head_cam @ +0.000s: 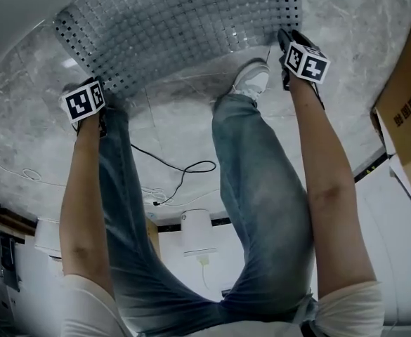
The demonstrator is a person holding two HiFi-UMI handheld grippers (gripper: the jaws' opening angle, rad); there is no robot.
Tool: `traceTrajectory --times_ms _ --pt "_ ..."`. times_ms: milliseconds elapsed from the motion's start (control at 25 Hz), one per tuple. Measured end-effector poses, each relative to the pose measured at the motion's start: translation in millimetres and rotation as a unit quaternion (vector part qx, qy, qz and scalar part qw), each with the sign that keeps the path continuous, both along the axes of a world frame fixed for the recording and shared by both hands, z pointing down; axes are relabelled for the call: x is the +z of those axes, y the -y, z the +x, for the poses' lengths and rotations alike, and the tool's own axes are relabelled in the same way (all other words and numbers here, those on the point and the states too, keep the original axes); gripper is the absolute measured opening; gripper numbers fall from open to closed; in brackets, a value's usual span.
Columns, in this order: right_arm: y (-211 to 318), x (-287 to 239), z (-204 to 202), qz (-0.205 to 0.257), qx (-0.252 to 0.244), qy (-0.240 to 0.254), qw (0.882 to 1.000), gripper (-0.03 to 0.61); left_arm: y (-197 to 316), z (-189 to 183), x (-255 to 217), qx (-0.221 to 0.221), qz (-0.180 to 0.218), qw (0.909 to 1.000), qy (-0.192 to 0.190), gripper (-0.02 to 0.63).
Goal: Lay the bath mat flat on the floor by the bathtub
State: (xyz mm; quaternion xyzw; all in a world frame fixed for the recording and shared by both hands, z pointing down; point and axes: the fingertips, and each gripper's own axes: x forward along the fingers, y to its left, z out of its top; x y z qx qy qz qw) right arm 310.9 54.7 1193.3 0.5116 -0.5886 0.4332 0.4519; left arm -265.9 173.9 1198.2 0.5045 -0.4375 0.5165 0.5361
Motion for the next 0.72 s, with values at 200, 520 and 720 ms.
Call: traceTrajectory --times_ms 200,520,720 --pt "3.0 19.8 7.3 -0.034 -0.016 0.0 0.999 0.149 -40.9 25.0 21.9 -0.009 -0.04 0.9992 -0.006 0.029" --pt "1.9 20.6 9.7 -0.074 -0.032 -0.007 0.997 0.149 -40.0 24.3 27.4 -0.033 -0.044 0.9985 -0.004 0.026" --pt "23.5 0.8 -0.8 -0.057 -0.032 -0.005 0.998 0.074 -27.0 25.1 9.5 -0.008 -0.05 0.9986 0.015 0.024"
